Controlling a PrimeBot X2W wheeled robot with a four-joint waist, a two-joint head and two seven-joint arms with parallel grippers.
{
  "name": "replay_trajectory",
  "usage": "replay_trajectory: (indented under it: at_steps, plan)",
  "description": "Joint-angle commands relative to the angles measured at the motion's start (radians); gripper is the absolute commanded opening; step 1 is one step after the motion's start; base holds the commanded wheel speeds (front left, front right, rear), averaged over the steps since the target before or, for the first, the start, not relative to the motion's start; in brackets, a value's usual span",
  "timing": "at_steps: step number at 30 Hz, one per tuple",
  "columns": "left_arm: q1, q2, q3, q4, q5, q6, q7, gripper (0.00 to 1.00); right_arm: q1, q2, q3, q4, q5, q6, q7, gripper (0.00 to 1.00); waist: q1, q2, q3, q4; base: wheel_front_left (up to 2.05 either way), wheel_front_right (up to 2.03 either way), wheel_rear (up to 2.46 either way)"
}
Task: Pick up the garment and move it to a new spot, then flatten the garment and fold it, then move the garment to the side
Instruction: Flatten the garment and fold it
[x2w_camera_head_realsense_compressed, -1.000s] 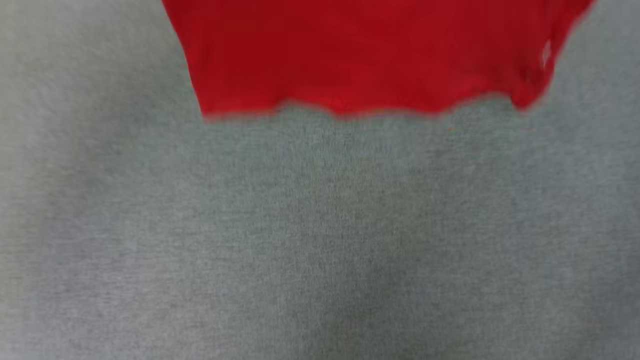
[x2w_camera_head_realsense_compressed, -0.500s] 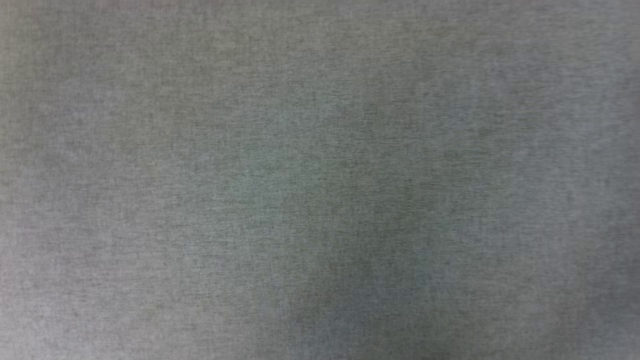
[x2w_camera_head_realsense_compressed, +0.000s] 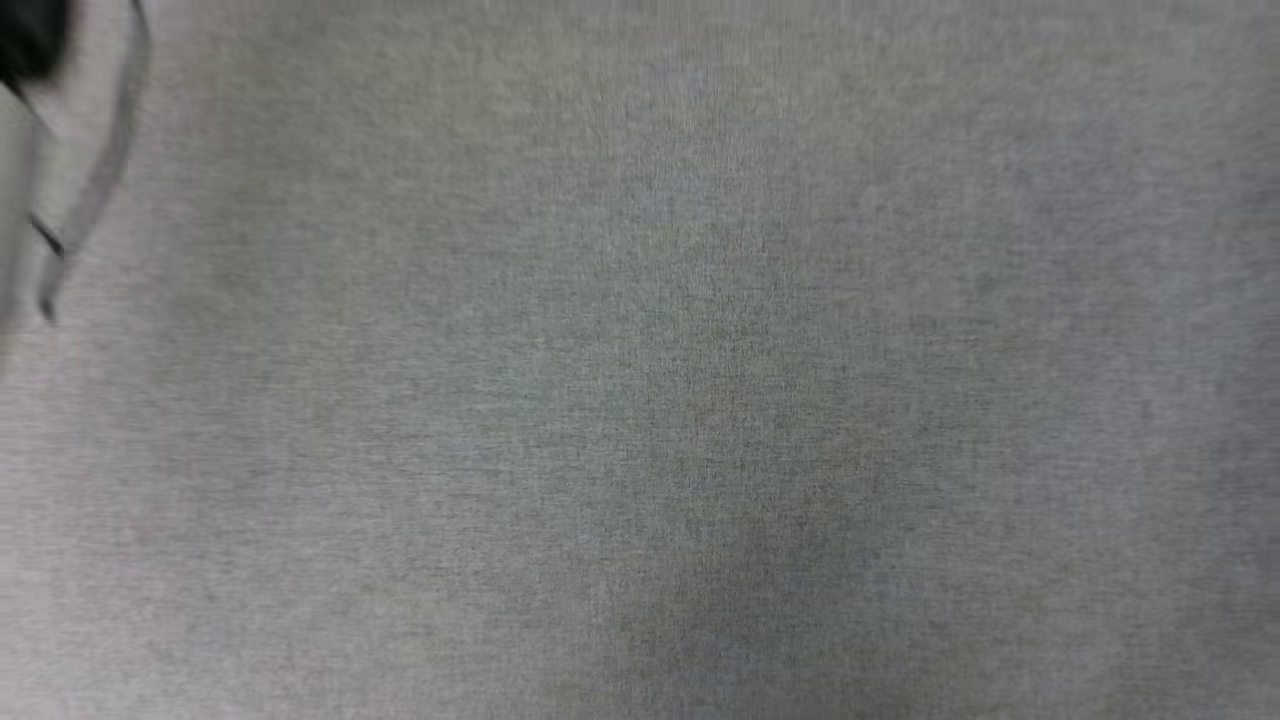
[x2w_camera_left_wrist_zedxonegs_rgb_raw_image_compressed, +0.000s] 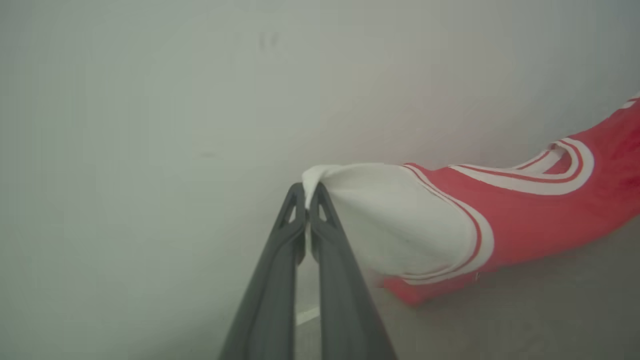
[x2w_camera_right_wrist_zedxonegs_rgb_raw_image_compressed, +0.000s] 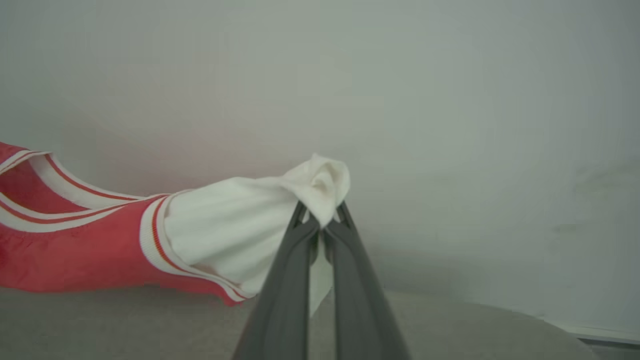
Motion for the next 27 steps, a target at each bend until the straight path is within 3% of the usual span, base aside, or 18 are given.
replay_trajectory:
  at_steps: [1, 8, 19, 23, 25, 27]
  plan:
    - [0.051, -0.001, -0.006, -0.005, -0.007, -0.002, -0.007, 0.00, 0.053, -0.002, 0.009, -0.001, 0.015, -0.001, -0.002, 0.00, -0.0002, 0.0000, -0.062, 0.005, 0.00, 0.00, 0.00]
    - [0.399, 0.002, -0.057, -0.087, -0.042, 0.024, -0.013, 0.00, 0.384, -0.046, 0.071, -0.085, 0.132, -0.001, 0.007, 0.00, -0.0002, 0.0000, -0.223, 0.014, 0.00, 0.00, 0.00]
    - [0.890, 0.123, -0.114, -0.384, -0.097, 0.150, 0.042, 0.00, 0.886, -0.216, 0.105, -0.317, 0.296, -0.001, 0.052, 0.00, -0.0002, 0.0000, -0.375, 0.013, 0.00, 0.00, 0.00]
    - [0.995, 0.171, -0.138, -0.460, -0.098, 0.187, 0.076, 0.00, 1.026, -0.277, 0.112, -0.363, 0.277, -0.001, 0.044, 0.00, -0.0002, 0.0000, -0.410, 0.011, 0.00, 0.00, 0.00]
    - [1.049, 0.205, -0.175, -0.499, -0.053, 0.221, 0.090, 0.00, 1.098, -0.324, 0.128, -0.380, 0.212, -0.001, 0.026, 0.00, -0.0002, 0.0000, -0.434, 0.004, 0.00, 0.00, 0.00]
    - [1.087, 0.207, -0.178, -0.521, -0.070, 0.237, 0.095, 0.00, 1.142, -0.307, 0.111, -0.374, 0.219, -0.001, 0.012, 0.00, -0.0002, 0.0000, -0.449, 0.000, 0.00, 0.00, 0.00]
